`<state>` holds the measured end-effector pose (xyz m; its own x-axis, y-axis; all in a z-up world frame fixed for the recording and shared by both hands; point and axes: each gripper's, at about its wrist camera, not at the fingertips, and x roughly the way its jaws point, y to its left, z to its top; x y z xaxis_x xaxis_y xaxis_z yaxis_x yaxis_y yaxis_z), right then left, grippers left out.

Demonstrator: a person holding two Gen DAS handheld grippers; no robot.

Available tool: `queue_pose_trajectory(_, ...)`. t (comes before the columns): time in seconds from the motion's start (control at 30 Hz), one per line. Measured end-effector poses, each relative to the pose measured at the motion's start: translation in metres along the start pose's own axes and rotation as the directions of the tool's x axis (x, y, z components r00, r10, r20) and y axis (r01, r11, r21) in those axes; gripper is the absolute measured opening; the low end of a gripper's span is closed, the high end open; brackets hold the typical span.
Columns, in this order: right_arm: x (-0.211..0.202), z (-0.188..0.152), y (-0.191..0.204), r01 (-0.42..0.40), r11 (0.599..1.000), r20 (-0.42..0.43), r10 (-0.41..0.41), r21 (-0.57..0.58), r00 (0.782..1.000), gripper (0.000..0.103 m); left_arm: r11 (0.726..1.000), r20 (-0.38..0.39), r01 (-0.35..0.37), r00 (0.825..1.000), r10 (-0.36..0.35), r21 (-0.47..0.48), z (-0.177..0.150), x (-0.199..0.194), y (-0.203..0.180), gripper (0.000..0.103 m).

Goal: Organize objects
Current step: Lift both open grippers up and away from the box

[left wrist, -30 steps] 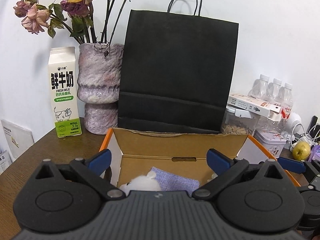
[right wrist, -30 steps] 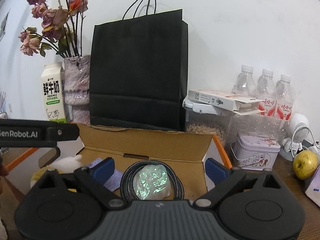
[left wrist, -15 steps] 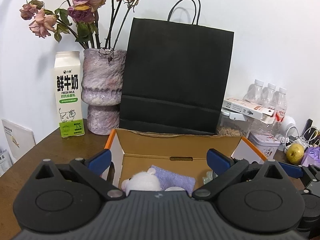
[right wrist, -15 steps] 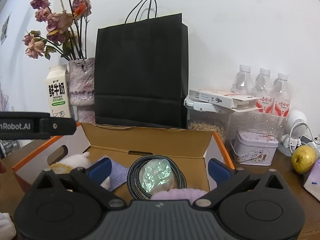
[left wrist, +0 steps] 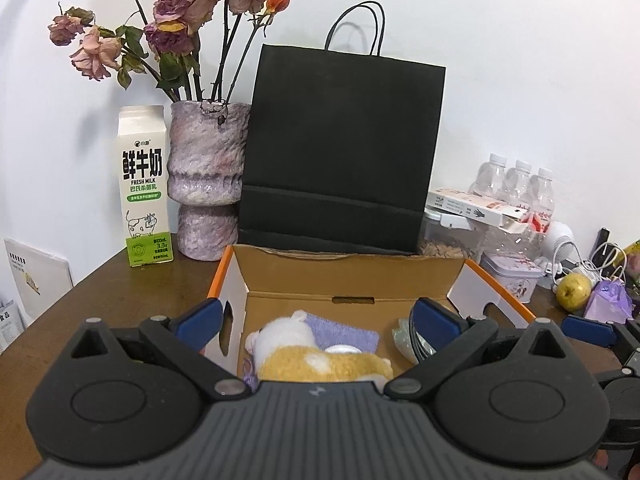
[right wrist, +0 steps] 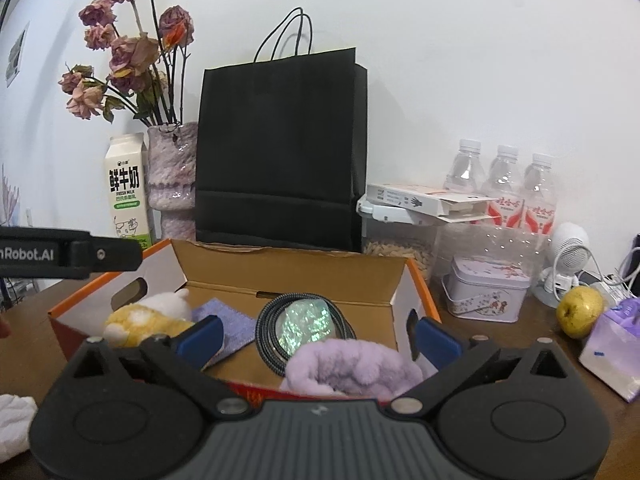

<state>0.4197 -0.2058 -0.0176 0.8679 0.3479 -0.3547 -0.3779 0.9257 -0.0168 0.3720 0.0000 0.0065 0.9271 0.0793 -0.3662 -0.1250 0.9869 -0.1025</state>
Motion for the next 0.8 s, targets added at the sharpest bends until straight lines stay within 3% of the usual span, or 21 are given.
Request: queue_pose_trajectory(0.8, -0.088, -0.042, 0.015, -0.008, 1.000, -0.001, 0.008, -0.016, 1.000, 0.103, 0.999, 0.014, 0.041, 0.999, -0.042, 0.034, -0.041, -0.071, 0.003, 0.103)
